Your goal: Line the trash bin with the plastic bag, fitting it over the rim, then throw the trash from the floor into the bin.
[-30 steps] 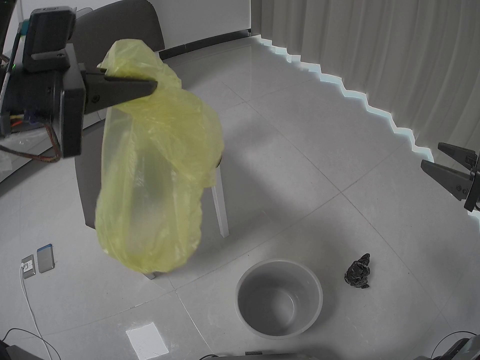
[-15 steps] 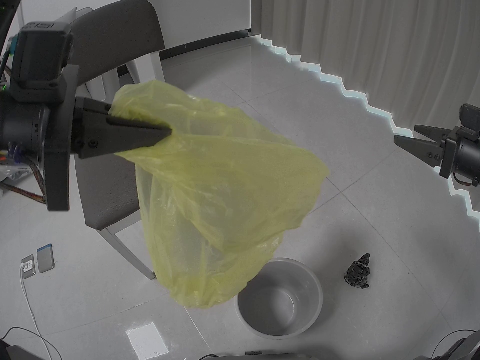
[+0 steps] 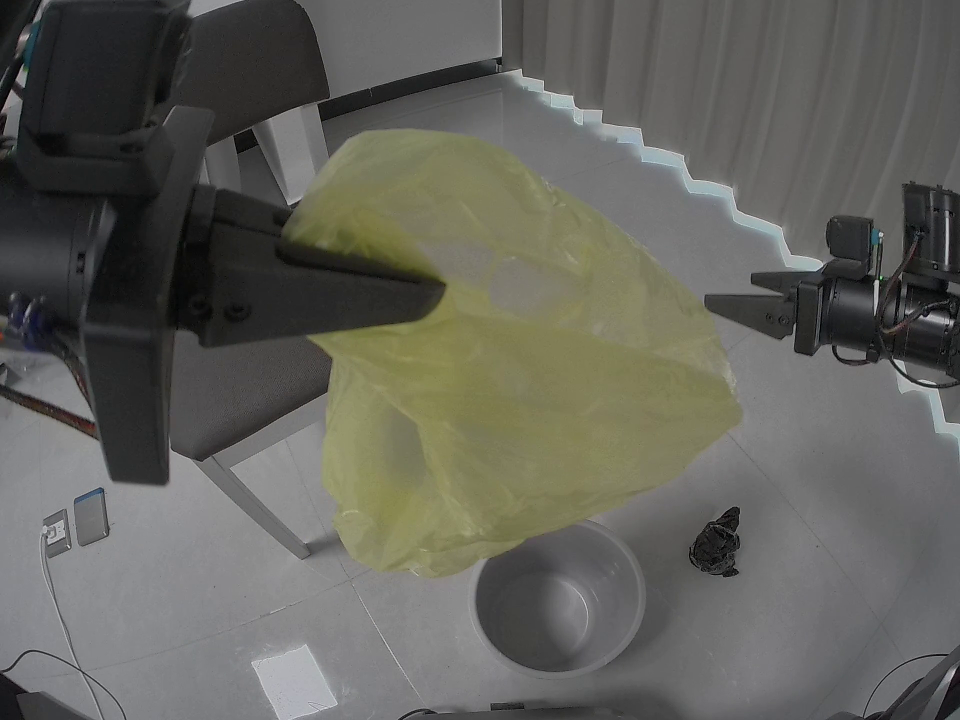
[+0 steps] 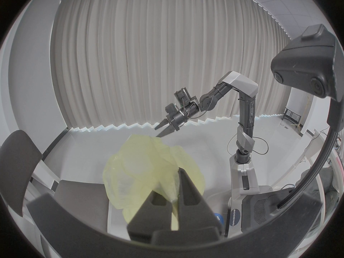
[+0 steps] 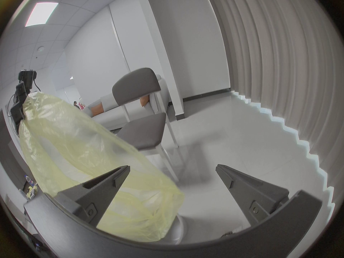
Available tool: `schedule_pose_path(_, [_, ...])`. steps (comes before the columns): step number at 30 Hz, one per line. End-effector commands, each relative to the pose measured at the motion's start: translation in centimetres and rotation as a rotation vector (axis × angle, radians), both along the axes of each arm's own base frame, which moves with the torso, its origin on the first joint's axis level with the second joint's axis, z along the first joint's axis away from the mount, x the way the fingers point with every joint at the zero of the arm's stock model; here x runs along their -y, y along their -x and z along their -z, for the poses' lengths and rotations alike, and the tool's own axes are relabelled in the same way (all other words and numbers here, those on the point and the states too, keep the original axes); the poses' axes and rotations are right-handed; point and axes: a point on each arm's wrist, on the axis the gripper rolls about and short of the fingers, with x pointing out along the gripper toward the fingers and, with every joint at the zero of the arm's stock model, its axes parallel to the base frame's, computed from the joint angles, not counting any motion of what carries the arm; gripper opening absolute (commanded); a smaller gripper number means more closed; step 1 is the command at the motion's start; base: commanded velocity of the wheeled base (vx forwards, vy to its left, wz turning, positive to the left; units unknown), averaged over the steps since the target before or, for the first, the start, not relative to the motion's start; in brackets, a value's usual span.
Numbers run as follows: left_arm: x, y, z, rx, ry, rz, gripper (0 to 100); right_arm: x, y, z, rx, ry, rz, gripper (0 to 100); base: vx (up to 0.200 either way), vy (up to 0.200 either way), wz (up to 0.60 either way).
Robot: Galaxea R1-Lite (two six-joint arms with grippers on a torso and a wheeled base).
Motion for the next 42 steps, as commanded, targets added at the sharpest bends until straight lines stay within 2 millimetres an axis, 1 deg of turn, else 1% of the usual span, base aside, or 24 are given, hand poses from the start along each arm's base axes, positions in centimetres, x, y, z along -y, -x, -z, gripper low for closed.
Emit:
schedule_pose_path(1, [0.1,-0.8,0.2,-0.005,-0.005,-0.025,0,0.0,0.9,1.7,-0.053,0.019,-0.012,100,0.000,0.000,0.00])
schedule_pose_path(3, [0.4,-1.1,-0.1,0.006,0.009,-0.025,0,0.1,1.2,2.3,-0.067,0.030,-0.012,100,0.000,0.000,0.00])
schedule_pose_path(7, [1.0,-1.3,-1.0,0.037,0.044,-0.013,0,0.2,1.2,3.3,-0.092,0.053,-0.014,100,0.000,0.000,0.00])
schedule_pose_path(10, [1.1,-1.5,-1.4,0.046,0.054,-0.013,0,0.3,1.7,3.3,-0.109,0.056,-0.014,100,0.000,0.000,0.00])
schedule_pose_path(13, [1.4,-1.7,-1.4,0.048,0.053,-0.012,0,0.6,3.0,2.7,-0.111,0.058,-0.016,100,0.000,0.000,0.00])
schedule_pose_path(16, [1.4,-1.7,-1.4,0.048,0.053,-0.014,0,0.6,4.3,2.9,-0.146,0.070,-0.031,100,0.000,0.000,0.00])
schedule_pose_path(18, [1.3,-1.6,-1.4,0.046,0.054,-0.016,0,0.5,5.7,3.0,-0.160,0.085,-0.050,100,0.000,0.000,0.00])
schedule_pose_path(21, [1.3,-1.6,-1.4,0.046,0.055,-0.020,0,0.6,6.5,3.2,-0.169,0.095,-0.061,100,0.000,0.000,0.00])
schedule_pose_path(23, [1.2,-1.6,-1.5,0.049,0.058,-0.021,0,0.8,7.6,3.6,-0.188,0.103,-0.065,100,0.000,0.000,0.00])
schedule_pose_path(24, [1.2,-1.6,-1.5,0.049,0.058,-0.021,0,0.8,7.6,3.6,-0.188,0.103,-0.065,100,0.000,0.000,0.00])
schedule_pose_path(25, [1.2,-1.6,-1.5,0.051,0.061,-0.020,0,0.9,8.0,4.2,-0.209,0.108,-0.066,100,0.000,0.000,0.00])
schedule_pose_path(28, [1.3,-1.6,-1.9,0.063,0.072,-0.016,0,0.9,7.8,4.7,-0.229,0.112,-0.062,100,0.000,0.000,0.00])
schedule_pose_path(32, [2.0,-1.4,-2.1,0.078,0.093,0.010,0,0.7,6.7,5.5,-0.267,0.108,-0.083,100,0.000,0.000,0.00])
schedule_pose_path(34, [2.2,-1.5,-2.2,0.089,0.106,0.011,0,0.6,6.7,5.7,-0.279,0.101,-0.105,100,0.000,0.000,0.00])
schedule_pose_path(36, [2.3,-1.6,-2.3,0.094,0.113,0.013,0,0.5,6.6,5.9,-0.289,0.098,-0.117,100,0.000,0.000,0.00])
schedule_pose_path(42, [2.4,-1.6,-2.4,0.099,0.119,0.016,0,0.2,5.5,6.6,-0.323,0.098,-0.118,100,0.000,0.000,0.00])
